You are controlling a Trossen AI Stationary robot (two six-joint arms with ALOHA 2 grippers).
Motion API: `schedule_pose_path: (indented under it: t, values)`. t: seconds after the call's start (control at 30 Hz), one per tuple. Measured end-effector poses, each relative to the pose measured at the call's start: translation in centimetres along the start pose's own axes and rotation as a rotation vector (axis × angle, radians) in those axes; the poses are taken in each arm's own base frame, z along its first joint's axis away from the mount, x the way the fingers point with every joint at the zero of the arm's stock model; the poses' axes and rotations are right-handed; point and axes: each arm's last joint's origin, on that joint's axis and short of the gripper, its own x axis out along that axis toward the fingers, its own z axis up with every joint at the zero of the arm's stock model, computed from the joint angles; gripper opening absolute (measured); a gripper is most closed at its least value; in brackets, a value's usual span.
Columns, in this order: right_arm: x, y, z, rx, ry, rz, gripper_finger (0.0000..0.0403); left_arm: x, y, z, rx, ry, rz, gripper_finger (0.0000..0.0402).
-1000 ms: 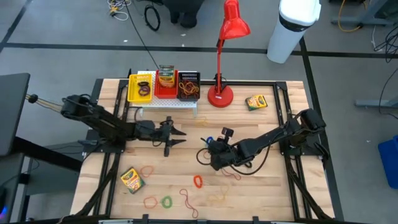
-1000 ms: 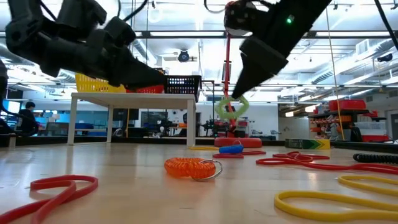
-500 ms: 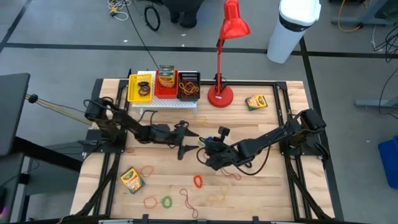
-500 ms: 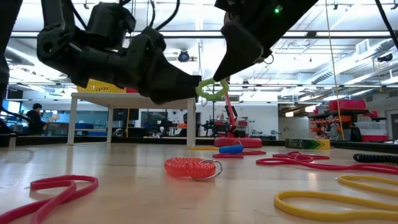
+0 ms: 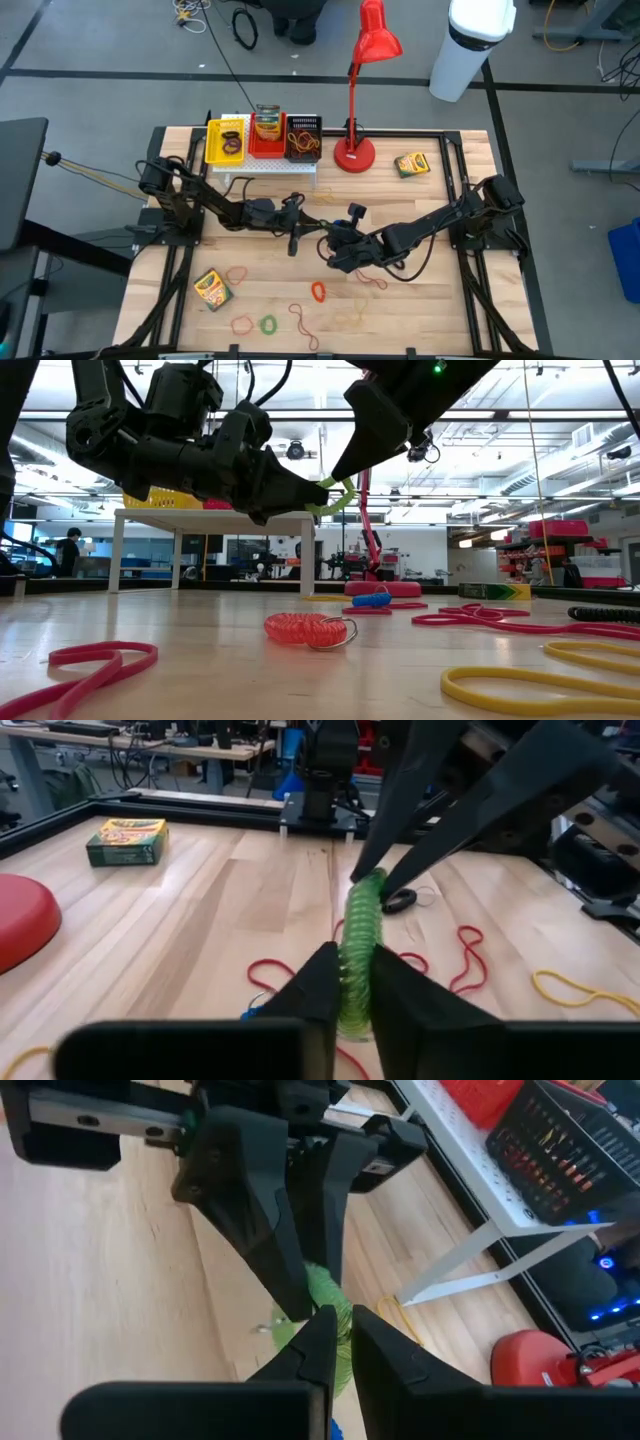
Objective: Pick & Place Office Desk Supplies
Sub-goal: Put the green spring rubber band into the yellow bin on the shelf
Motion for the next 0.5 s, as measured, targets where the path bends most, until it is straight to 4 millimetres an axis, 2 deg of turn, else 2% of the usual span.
schedule_pose_path:
  t: [0.1,0.33,0.5]
  values:
    - [-0.02,0.06,0.10,0.008,-0.008,0.010,0.0033,-0.02,0.02,-0.05,0.007,0.002,0.007,0.0020]
    - [-0.01,0.01,0.21,0.083,-0.019,-0.009,0.0039,-0.03,0.21,-0.15,0.056,0.012,0.066,0.0024]
    - [-0.62,0.29,0.17,0.117,-0.055,-0.099,0.0098,-0.05,0.30,-0.18,0.078,0.019,0.093,0.0020]
